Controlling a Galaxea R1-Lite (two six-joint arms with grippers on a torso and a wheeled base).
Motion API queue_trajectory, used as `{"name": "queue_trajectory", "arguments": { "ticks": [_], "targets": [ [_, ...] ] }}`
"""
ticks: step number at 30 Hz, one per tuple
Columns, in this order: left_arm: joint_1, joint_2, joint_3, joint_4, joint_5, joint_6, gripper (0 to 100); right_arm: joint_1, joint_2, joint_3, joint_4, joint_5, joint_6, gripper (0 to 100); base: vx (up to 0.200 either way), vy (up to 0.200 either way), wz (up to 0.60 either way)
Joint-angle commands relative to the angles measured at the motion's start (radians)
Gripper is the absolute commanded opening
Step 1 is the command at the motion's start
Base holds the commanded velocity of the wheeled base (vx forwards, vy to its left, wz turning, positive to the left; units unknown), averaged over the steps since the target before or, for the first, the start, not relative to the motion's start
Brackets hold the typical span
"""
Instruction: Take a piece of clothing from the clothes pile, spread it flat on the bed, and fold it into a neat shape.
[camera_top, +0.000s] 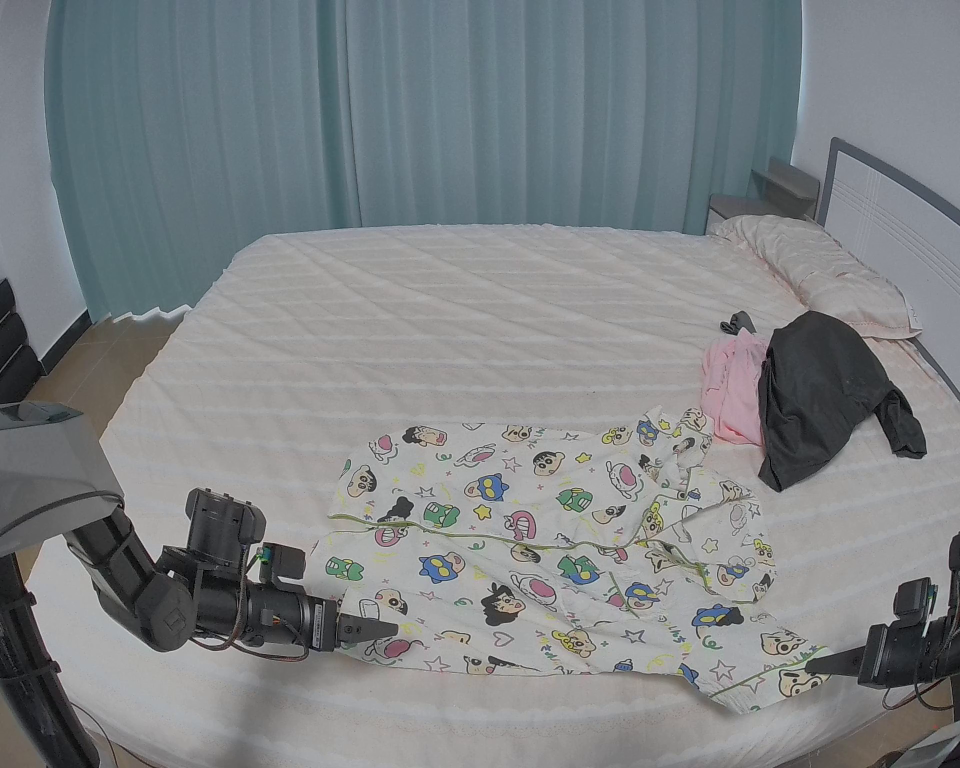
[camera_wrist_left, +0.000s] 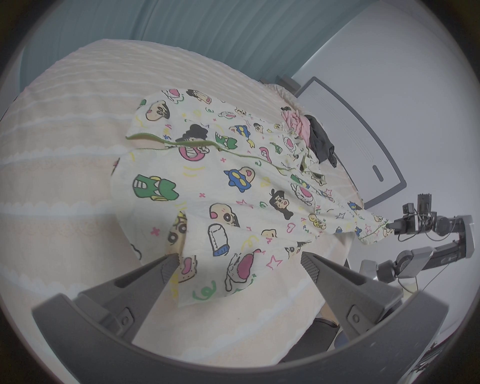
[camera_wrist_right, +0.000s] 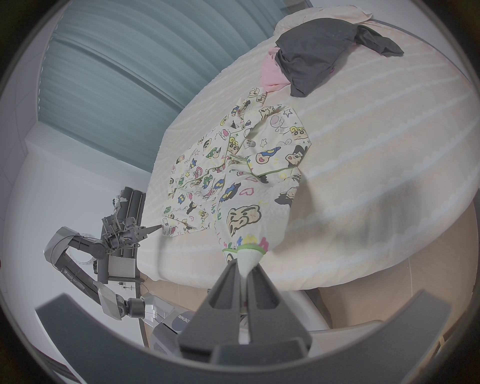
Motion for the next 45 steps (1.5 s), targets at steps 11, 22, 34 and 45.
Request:
{"name": "queue_trajectory", "arguments": {
  "ticks": [11, 22, 34, 45],
  "targets": [
    [-0.007, 0.059, -0.017, -0.011, 0.008, 0.051, 100, 0.0, 0.012, -0.002, -0.001, 0.001, -0.002, 0, 0.0, 0.0, 0.0],
    [0.018, 0.09, -0.04, -0.008, 0.016, 0.051, 0, 0.002, 0.01, 0.003, -0.001, 0.001, -0.003, 0, 0.0, 0.0, 0.0],
    [0.059, 0.014, 0.068, -0.009, 0.016, 0.096, 0, 0.0, -0.002, 0.006, -0.001, 0.001, 0.0, 0, 0.0, 0.0, 0.0],
    [0.062, -0.145, 0.228, -0.006, 0.013, 0.094, 0, -0.002, -0.011, 0.031, 0.0, -0.002, -0.003, 0, 0.0, 0.0, 0.0]
  ]
}}
